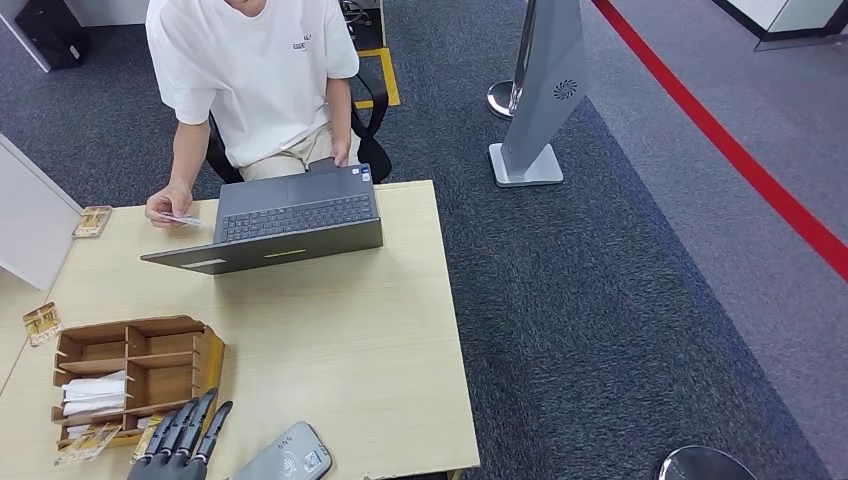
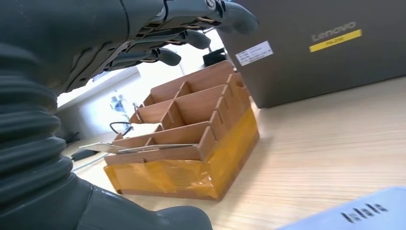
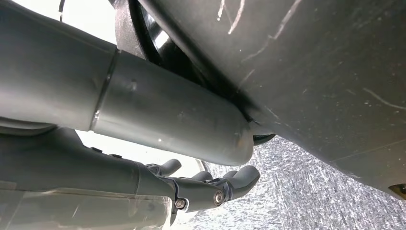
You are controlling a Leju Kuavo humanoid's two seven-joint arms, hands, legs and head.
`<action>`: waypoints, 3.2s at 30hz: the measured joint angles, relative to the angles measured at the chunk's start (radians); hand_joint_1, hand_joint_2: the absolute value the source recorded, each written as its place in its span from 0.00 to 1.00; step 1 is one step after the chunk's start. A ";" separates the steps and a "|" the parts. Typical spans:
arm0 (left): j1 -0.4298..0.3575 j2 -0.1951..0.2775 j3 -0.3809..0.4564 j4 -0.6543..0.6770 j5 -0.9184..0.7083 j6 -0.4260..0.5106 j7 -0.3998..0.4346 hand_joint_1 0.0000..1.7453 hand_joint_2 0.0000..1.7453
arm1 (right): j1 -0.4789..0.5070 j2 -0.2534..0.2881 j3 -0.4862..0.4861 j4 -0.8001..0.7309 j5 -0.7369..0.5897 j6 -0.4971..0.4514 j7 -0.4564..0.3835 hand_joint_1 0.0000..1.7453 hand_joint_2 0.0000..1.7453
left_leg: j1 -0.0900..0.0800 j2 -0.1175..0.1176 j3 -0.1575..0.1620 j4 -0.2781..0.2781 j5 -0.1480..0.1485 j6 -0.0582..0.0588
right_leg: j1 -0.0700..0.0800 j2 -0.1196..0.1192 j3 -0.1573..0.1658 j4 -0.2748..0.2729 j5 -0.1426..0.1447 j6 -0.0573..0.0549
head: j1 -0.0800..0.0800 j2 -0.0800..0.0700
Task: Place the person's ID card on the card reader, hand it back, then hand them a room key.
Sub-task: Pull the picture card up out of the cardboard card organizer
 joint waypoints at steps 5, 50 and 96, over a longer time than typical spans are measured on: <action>0.024 -0.042 0.068 -0.010 -0.029 0.001 -0.011 0.00 1.00 | -0.001 0.000 0.002 0.002 -0.001 -0.002 -0.001 0.00 0.75 | 0.000 0.000 0.000 0.000 0.000 0.000 | 0.000 0.000 0.000 0.000 0.000 0.000 | 0.000 0.000; -0.076 -0.465 0.575 0.122 -0.191 -0.047 -0.363 0.00 1.00 | -0.019 -0.005 0.086 0.002 0.023 0.004 -0.015 0.00 1.00 | 0.000 0.000 0.001 0.000 0.000 0.000 | 0.000 0.000 0.001 0.000 0.000 0.000 | 0.000 0.000; -0.129 -0.456 0.544 0.229 -0.145 -0.046 -0.394 1.00 1.00 | -0.030 -0.010 0.175 -0.006 0.095 0.032 -0.029 0.00 1.00 | 0.000 0.000 0.003 0.000 0.000 0.000 | 0.000 0.001 0.001 0.000 0.000 0.000 | 0.000 0.000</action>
